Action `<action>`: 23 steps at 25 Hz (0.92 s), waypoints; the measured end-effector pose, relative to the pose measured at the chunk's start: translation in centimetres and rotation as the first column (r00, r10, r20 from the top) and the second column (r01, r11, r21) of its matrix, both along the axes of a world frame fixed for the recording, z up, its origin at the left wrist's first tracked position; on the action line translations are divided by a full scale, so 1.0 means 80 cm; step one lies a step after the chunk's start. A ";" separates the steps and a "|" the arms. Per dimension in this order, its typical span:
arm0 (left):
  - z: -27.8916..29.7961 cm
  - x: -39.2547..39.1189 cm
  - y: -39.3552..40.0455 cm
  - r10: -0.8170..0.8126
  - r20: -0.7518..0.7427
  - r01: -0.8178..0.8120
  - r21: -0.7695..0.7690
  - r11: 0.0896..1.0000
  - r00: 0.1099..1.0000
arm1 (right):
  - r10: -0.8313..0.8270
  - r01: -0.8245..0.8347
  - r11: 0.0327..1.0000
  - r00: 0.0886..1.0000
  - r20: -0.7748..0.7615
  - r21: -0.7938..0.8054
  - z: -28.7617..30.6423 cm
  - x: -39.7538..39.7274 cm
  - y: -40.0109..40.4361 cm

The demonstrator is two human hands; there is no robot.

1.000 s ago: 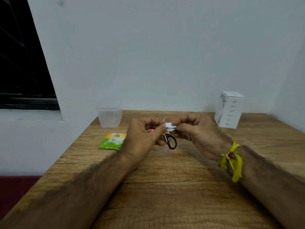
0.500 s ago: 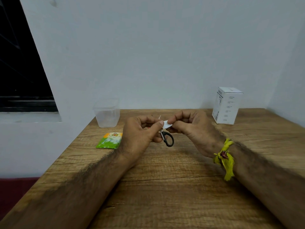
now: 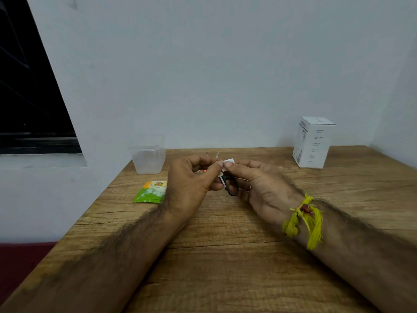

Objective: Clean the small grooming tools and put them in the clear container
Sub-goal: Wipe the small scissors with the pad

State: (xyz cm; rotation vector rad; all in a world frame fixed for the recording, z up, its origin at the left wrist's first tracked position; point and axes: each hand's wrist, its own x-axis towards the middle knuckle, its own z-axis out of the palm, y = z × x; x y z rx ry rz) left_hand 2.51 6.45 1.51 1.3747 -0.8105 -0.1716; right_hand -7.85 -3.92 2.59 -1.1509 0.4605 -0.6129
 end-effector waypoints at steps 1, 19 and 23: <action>0.000 -0.001 0.000 -0.005 -0.002 0.005 -0.005 1.000 1.000 | -0.002 0.002 1.000 1.000 0.008 0.030 0.000 0.000 0.000; -0.007 -0.016 -0.005 -0.195 -0.284 0.221 0.061 0.973 0.939 | -0.420 0.431 0.316 0.862 0.283 -0.845 0.001 -0.003 -0.024; -0.007 -0.018 -0.003 -0.224 -0.233 0.245 0.066 0.967 0.946 | -0.325 0.416 0.071 0.869 0.373 -0.906 -0.011 0.009 -0.024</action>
